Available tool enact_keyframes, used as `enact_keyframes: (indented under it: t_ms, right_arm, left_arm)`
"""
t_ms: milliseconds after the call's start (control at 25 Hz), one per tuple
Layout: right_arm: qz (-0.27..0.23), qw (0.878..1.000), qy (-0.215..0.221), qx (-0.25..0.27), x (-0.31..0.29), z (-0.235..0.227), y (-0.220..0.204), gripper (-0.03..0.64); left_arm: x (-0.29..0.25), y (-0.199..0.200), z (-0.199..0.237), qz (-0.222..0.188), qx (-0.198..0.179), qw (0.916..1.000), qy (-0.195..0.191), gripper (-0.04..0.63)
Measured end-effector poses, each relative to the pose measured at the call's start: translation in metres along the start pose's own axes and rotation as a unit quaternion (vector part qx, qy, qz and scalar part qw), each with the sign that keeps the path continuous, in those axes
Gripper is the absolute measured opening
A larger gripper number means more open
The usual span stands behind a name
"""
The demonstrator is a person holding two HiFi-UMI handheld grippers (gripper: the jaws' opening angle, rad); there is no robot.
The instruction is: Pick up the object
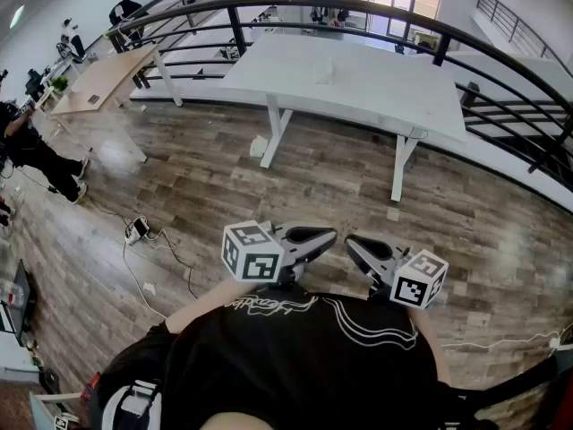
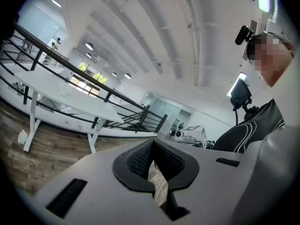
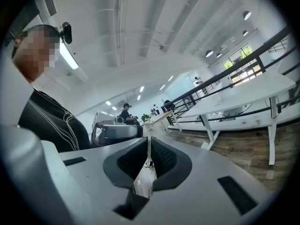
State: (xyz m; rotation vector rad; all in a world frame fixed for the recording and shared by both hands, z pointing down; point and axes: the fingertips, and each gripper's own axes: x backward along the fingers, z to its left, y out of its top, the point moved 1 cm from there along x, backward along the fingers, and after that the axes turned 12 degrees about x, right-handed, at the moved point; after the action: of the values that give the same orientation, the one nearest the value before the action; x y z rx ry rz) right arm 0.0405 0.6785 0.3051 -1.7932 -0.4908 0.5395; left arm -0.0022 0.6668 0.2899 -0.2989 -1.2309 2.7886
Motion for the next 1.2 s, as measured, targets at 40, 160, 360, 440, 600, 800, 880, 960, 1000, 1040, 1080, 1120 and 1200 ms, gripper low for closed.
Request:
enact_keyframes:
  t_ms: [40, 160, 360, 440, 600, 800, 880, 960, 1000, 1040, 1080, 1120, 1200]
  right_arm:
    - [0.000, 1.000, 0.000, -0.001, 0.002, -0.001, -0.001, 0.028]
    - [-0.001, 1.000, 0.000, -0.005, 0.006, -0.002, -0.003, 0.028]
    - [-0.014, 1.000, 0.007, -0.025, 0.005, -0.002, -0.001, 0.029]
    - [-0.017, 0.999, 0.008, -0.032, 0.004, -0.003, -0.001, 0.029]
    - [-0.016, 0.999, 0.009, -0.034, -0.001, -0.006, 0.002, 0.029]
    - [-0.020, 0.999, 0.015, -0.029, -0.007, -0.015, 0.009, 0.029]
    - [-0.019, 0.999, 0.020, -0.026, -0.013, -0.019, 0.009, 0.029]
    - [-0.017, 0.999, 0.024, -0.025, -0.020, -0.024, 0.009, 0.029]
    - [-0.016, 0.999, 0.025, -0.025, -0.024, -0.027, 0.009, 0.029]
    - [-0.015, 0.999, 0.025, -0.025, -0.027, -0.029, 0.009, 0.029]
    - [-0.015, 0.999, 0.025, -0.024, -0.031, -0.033, 0.009, 0.029]
    - [-0.014, 0.999, 0.025, -0.024, -0.035, -0.036, 0.009, 0.029]
    - [-0.014, 0.999, 0.026, -0.026, -0.044, -0.045, 0.007, 0.029]
  left_arm:
    - [-0.002, -0.001, -0.001, 0.000, 0.000, 1.0000, 0.000, 0.008]
    - [-0.005, -0.003, -0.004, 0.003, 0.002, 1.0000, 0.000, 0.008]
    - [-0.003, -0.005, -0.004, 0.004, 0.007, 1.0000, 0.006, 0.008]
    - [-0.002, -0.004, -0.003, 0.000, 0.011, 0.9999, 0.005, 0.008]
    - [-0.001, 0.003, -0.002, -0.005, 0.008, 0.9999, 0.001, 0.008]
    - [0.000, 0.010, 0.003, -0.010, 0.005, 0.9999, 0.004, 0.008]
    - [0.001, 0.013, 0.009, -0.014, 0.008, 0.9999, 0.007, 0.008]
    - [0.002, 0.016, 0.016, -0.018, 0.011, 0.9997, 0.009, 0.008]
    - [0.003, 0.018, 0.020, -0.019, 0.012, 0.9997, 0.010, 0.008]
    - [0.003, 0.020, 0.025, -0.020, 0.012, 0.9997, 0.010, 0.008]
    - [0.004, 0.022, 0.029, -0.020, 0.012, 0.9997, 0.011, 0.008]
    - [0.004, 0.024, 0.034, -0.020, 0.013, 0.9996, 0.011, 0.008]
    - [0.003, 0.029, 0.045, -0.022, 0.015, 0.9996, 0.011, 0.008]
